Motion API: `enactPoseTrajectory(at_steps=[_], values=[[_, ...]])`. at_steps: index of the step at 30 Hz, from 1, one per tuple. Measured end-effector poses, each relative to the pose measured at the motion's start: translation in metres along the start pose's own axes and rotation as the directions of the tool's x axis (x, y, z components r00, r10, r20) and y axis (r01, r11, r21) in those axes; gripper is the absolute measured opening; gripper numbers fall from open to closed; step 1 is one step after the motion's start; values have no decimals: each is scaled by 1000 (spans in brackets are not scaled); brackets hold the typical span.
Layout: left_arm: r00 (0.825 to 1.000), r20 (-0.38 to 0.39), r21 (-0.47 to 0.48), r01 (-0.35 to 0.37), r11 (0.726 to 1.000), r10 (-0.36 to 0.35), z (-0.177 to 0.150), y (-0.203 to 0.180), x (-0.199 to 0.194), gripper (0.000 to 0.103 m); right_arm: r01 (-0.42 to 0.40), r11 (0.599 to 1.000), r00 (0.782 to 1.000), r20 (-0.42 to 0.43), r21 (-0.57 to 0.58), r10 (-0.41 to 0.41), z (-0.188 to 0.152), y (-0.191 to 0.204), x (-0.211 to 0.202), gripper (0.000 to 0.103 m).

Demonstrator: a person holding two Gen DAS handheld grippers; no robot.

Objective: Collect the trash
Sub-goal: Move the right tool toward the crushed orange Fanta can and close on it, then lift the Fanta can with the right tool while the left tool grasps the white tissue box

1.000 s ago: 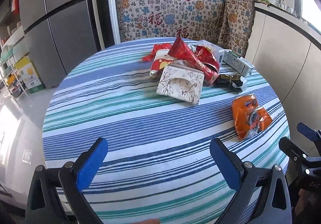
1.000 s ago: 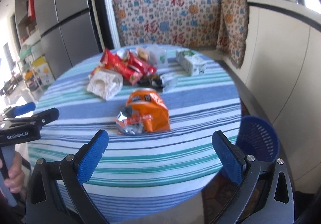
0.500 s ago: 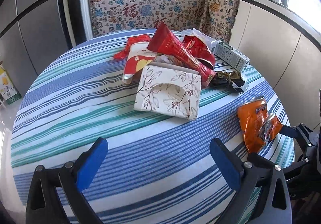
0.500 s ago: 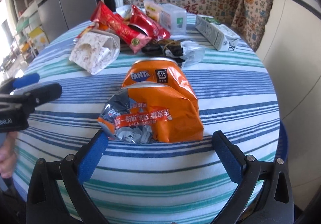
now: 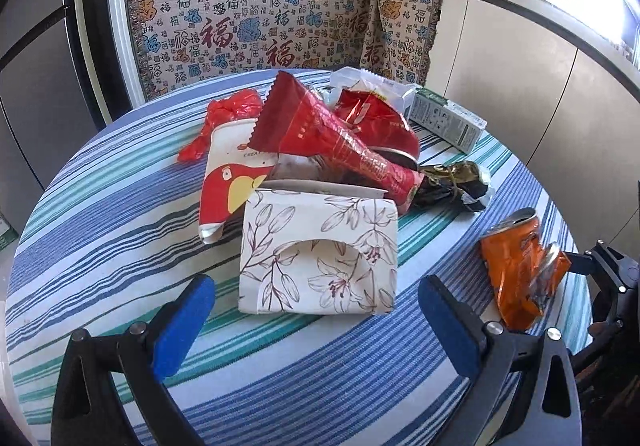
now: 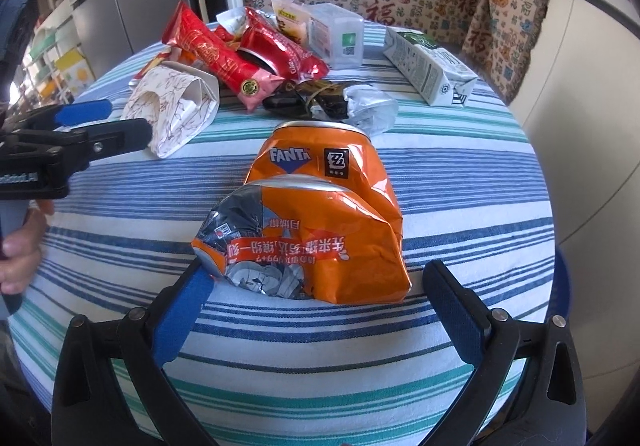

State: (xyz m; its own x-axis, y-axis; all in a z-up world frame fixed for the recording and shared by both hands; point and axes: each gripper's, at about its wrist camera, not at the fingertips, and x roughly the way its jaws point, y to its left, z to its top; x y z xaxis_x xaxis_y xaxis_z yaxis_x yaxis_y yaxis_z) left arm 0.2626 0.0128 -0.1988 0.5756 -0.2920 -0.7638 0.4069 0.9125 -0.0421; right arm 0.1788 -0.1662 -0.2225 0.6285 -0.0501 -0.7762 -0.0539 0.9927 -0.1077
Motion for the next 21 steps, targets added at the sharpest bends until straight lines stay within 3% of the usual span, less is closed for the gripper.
enactPoseTrajectory(at_steps=[4,9,11,15,17,18,21], values=[[998,-53,13,-31,999,32,8,1,20,103,-8,1000,1000,-3,-2,8,4,-1,3,103],[997,-41,49,-63,997,65,10,-5,23,103,-43,999,999,22,23,42,8,-2,-1,103],[997,-36,64,-63,996,66,7,-9,21,82,-40,999,999,36,26,39,9,-1,-2,103],[997,-38,66,-65,996,68,0,-16,16,82,-42,997,998,54,57,39,10,-5,-2,103],[997,-38,54,-65,996,67,-4,-17,11,82,-54,995,997,58,83,49,10,-11,-1,98],[997,-38,48,-64,997,65,-7,-18,8,82,-71,993,996,64,97,65,9,-14,-2,88],[997,-40,33,-71,997,72,-16,-23,0,82,-62,994,996,70,93,56,9,-18,-5,88]])
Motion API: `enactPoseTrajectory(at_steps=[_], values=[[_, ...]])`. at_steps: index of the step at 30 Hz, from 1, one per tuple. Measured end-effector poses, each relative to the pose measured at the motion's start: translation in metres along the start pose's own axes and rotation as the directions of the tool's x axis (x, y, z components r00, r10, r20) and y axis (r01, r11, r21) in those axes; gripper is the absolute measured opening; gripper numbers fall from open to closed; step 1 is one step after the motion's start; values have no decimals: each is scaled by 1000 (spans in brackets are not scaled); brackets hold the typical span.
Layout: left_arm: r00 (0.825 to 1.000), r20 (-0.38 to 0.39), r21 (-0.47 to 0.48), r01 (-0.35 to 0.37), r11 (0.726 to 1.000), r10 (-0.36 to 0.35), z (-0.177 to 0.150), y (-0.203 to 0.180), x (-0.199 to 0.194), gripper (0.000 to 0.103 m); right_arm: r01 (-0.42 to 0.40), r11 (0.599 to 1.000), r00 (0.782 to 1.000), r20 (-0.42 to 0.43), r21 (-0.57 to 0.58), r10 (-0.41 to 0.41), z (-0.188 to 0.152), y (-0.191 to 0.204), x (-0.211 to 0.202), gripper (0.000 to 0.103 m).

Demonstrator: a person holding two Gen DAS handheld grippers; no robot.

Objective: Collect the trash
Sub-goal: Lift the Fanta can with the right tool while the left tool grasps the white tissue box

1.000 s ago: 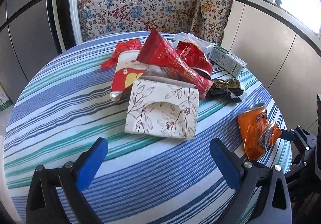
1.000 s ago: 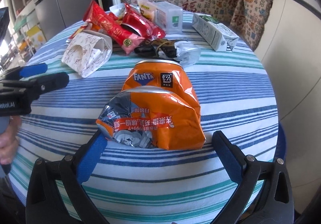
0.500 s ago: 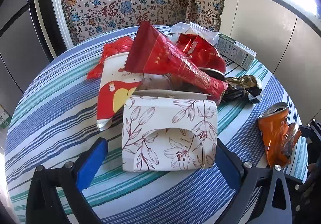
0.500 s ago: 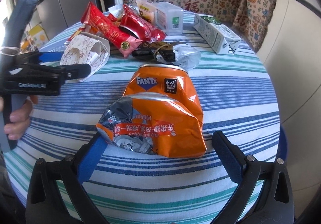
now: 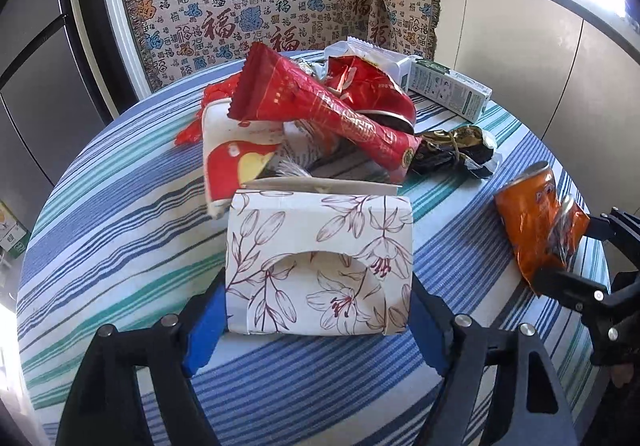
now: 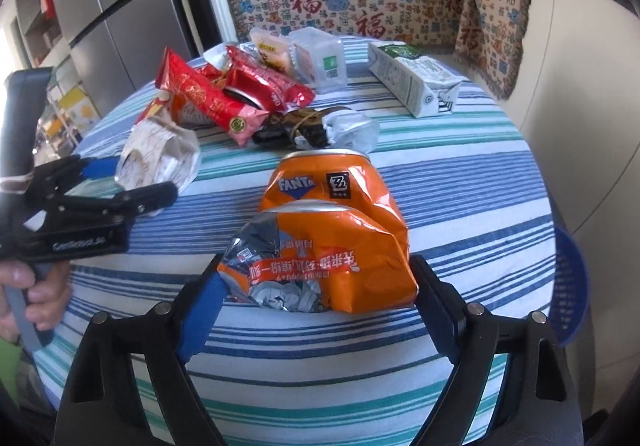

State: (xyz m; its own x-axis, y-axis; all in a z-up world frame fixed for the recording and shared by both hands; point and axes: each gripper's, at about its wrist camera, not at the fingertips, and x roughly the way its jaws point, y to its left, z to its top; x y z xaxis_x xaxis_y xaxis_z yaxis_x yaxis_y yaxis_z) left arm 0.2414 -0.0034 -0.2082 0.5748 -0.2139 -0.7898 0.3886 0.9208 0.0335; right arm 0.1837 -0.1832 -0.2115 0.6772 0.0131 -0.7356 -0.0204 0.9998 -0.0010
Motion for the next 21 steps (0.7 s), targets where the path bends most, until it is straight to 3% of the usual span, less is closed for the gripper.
enactPoseTrajectory(at_steps=[9,21], values=[[999,39,-62,37,997,-34,-11,-18,-31,82,-20,1000,998,62,12,19,4,-12,-16,87],[996,66,-18,57,998,-56,8,-61,-33,82,-6,999,996,87,32,3,8,-34,-29,88]])
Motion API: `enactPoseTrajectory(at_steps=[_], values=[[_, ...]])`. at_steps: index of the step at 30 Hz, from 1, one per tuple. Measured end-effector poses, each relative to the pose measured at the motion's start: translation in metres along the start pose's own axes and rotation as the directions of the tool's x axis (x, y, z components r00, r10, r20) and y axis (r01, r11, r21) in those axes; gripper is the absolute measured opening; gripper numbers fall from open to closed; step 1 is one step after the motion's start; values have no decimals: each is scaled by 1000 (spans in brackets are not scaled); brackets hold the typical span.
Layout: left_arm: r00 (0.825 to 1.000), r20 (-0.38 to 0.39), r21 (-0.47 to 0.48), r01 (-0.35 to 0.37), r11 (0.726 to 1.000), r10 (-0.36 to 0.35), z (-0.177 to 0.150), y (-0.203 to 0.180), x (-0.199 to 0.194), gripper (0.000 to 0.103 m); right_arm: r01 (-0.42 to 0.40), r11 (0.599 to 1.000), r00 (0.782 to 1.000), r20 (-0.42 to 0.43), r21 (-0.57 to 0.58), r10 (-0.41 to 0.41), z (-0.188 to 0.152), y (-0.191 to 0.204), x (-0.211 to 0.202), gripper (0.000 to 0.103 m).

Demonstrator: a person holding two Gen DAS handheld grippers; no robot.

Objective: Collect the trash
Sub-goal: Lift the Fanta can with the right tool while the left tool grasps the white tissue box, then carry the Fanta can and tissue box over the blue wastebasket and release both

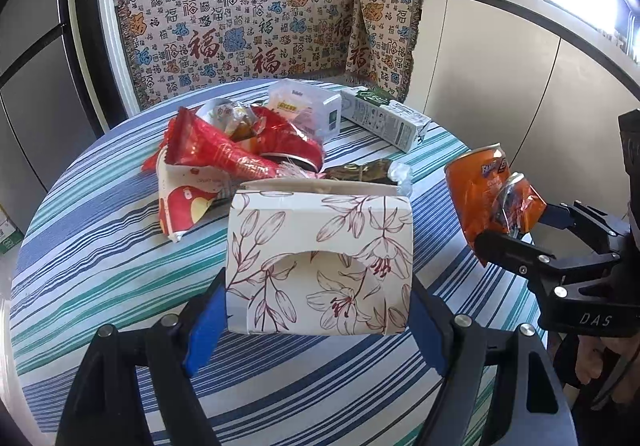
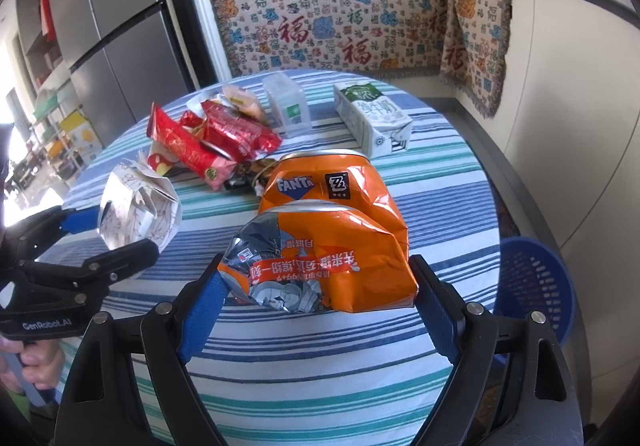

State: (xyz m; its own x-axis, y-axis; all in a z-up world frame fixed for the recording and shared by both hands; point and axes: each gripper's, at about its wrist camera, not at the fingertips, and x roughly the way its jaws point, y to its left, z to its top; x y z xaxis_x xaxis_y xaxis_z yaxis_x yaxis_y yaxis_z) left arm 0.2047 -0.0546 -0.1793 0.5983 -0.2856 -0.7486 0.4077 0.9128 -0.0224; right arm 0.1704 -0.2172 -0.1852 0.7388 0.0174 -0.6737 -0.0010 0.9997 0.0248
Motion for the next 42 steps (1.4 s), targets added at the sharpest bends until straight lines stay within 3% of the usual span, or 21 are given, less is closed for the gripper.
enactPoseTrajectory(at_steps=[13,22,29,42], values=[[998,2,64,60,996,-60,25,-46,11,82,24,999,1000,16,42,-25,9,-43,-21,88],[981,1,143,190,971,-193,71,-145,40,82,120,984,992,17,131,-123,17,-141,-56,88],[957,-61,164,289,943,-283,99,-217,93,82,199,953,980,-25,228,-199,19,-231,-64,88],[948,-165,200,301,932,-271,117,-287,182,82,186,884,976,-181,429,-117,-1,-338,-12,88]])
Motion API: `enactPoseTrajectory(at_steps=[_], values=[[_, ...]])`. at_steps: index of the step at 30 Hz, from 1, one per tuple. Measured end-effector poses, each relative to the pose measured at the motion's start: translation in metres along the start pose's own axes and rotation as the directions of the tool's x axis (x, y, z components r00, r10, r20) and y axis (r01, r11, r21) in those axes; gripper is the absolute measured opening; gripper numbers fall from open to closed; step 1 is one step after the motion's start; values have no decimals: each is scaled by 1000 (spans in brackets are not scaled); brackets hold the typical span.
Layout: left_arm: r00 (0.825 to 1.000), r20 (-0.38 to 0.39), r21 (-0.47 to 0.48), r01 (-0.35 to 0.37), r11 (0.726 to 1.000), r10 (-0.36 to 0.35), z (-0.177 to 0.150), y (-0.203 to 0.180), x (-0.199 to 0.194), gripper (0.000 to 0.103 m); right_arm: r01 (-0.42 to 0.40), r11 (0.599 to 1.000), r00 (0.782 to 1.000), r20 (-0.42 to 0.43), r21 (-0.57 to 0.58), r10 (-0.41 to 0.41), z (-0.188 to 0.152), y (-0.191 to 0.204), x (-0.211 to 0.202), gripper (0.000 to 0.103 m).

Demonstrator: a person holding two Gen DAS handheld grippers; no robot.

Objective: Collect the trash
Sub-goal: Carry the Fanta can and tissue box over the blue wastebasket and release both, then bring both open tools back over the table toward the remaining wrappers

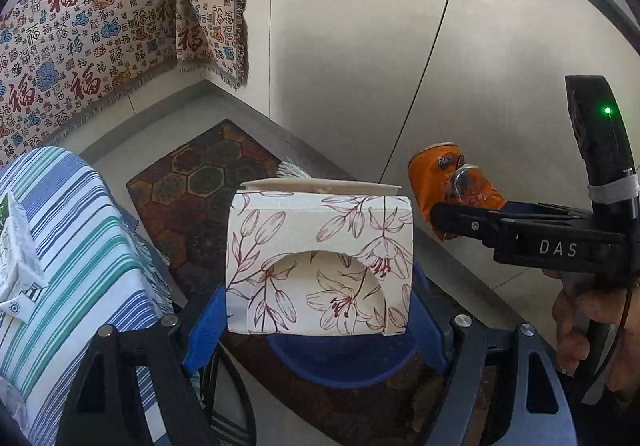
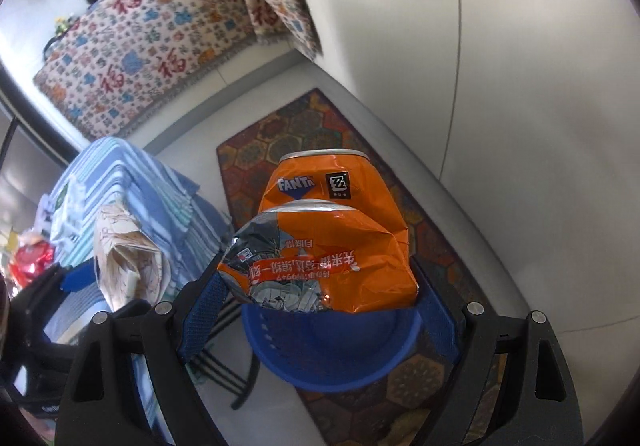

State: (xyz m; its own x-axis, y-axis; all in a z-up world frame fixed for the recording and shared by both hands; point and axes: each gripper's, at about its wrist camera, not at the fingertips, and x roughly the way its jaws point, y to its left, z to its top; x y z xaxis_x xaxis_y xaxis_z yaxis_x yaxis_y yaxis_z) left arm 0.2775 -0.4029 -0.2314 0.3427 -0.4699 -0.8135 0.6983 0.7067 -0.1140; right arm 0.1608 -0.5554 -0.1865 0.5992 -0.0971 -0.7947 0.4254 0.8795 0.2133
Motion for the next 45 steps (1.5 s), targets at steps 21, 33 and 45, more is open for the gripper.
enactPoseTrajectory(at_steps=[21,33,45], values=[[999,-30,-27,13,1000,-13,2,-20,43,83,-48,982,999,29,182,44,12,-49,19,96],[980,179,-70,-76,995,87,-64,25,-130,83,15,996,938,347,-86,15,1,57,-92,98],[934,95,-257,-312,915,345,-196,130,-214,83,-105,910,930,286,-401,233,-96,222,-87,98]])
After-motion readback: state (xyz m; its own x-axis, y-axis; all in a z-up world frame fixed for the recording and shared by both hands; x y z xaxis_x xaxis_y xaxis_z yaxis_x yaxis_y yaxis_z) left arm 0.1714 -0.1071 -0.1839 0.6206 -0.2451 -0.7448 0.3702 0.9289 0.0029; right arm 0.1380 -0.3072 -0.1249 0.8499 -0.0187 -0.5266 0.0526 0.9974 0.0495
